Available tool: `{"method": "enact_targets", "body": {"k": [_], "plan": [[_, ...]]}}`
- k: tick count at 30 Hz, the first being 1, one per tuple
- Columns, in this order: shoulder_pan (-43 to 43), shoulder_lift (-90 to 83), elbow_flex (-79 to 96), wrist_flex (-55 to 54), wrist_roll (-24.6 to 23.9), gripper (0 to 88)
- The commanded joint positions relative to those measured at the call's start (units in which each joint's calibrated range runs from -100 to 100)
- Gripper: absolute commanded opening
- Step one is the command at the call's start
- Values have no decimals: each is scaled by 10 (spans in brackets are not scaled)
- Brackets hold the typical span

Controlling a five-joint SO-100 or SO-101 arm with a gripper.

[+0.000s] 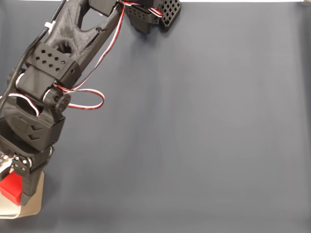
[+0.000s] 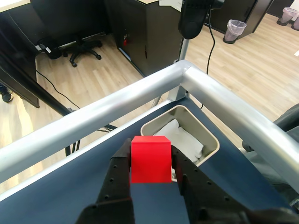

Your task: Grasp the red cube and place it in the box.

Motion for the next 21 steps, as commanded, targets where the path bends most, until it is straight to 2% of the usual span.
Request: {"method": "enact_targets", "body": {"k": [1,21], "plan": [[13,1,-47,-15,-5,3],[44,70,-111,-49,-4,4]]}}
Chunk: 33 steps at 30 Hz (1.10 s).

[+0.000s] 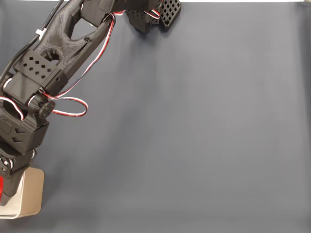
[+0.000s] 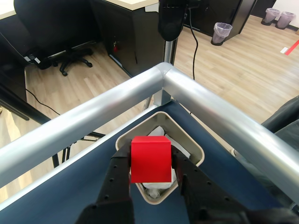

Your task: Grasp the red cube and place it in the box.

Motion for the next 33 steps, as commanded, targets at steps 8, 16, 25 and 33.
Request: {"method": "enact_targets", "body": {"k": [8,16,25,33], "plan": [[17,-7,-33,-29,0,4],[18,-10,-33,-31,-2,4],[19,-13,-33,-34,-3,4],[19,-18,-28,-36,-4,4]]}}
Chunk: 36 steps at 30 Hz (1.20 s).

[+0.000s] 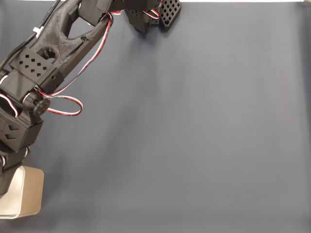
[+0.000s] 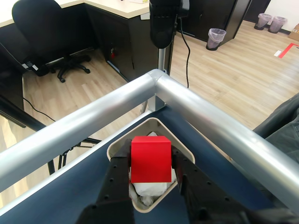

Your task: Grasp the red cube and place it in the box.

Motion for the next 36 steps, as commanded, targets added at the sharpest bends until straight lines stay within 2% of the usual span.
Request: {"method": "enact_targets", "body": {"k": [1,8,9,12,14,17,23,36], "plan": [[7,-20,-28,-17,-4,4],[7,-24,-25,-19,-6,12],[7,-25,-24,-19,-6,64],[8,-28,-23,-21,-19,366],[9,-31,-23,-17,-22,455],[11,-32,-23,-15,-21,529],[14,-33,-23,-19,-21,567],[15,-38,-14,-38,-25,572]]}}
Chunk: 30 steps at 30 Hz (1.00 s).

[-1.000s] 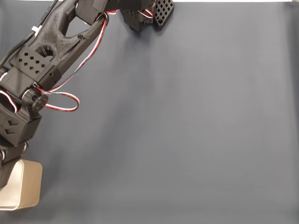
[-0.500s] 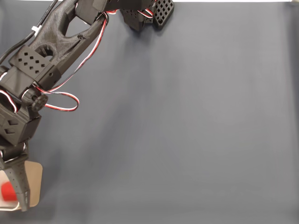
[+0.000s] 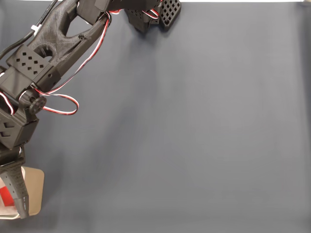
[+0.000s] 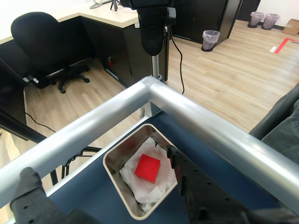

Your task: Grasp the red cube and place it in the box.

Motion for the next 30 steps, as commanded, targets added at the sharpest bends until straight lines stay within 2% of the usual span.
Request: {"method": "enact_targets", "body": {"k": [1,22,25,30], "plan": [[6,-39,-13,-18,-7,572],[9,-55,7,-23,-10,553],[10,-63,19,-24,-9,480],[5,-109,103,-67,-1,107]]}}
